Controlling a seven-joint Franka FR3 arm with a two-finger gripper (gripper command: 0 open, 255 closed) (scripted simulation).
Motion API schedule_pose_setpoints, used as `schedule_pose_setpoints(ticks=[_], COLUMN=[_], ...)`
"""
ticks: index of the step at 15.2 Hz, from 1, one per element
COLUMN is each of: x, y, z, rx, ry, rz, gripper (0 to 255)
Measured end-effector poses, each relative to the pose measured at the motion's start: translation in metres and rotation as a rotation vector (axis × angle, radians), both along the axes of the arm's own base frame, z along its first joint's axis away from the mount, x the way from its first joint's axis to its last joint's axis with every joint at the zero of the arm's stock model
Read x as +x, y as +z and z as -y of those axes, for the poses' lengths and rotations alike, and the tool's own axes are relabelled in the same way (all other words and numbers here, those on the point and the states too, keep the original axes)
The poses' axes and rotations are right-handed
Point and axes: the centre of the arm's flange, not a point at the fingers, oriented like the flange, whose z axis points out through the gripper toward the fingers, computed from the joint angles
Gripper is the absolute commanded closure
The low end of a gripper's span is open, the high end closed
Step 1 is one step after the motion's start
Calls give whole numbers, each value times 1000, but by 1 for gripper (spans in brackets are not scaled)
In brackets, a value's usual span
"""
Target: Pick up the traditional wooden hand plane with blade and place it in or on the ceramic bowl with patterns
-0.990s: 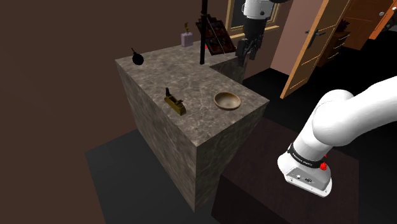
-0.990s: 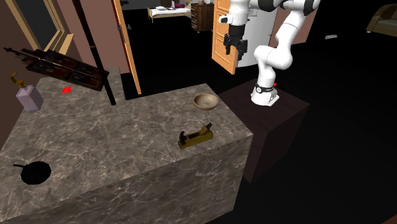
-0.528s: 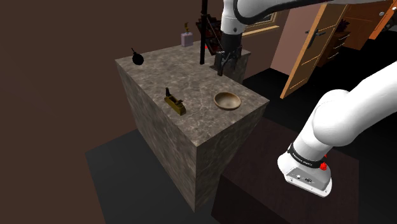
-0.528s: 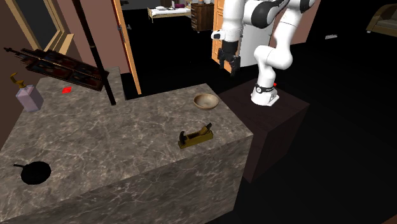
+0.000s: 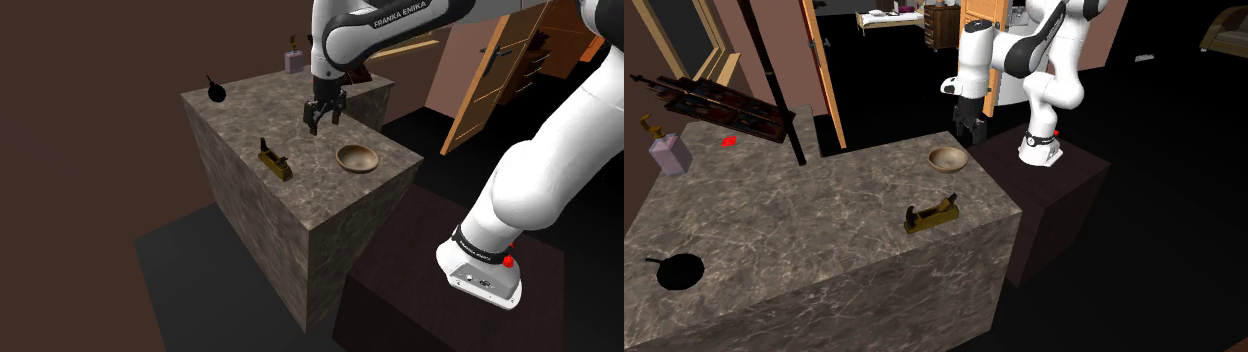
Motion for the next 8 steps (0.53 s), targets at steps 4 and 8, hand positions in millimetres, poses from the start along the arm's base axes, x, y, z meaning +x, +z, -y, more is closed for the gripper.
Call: schedule_pose_setpoints(ticks=[4,8], x=[40,83], y=[-29,-61], z=[-17,-29], rx=[-4,-8], ry=[-17,-34], rz=[3,7], gripper=[0,0])
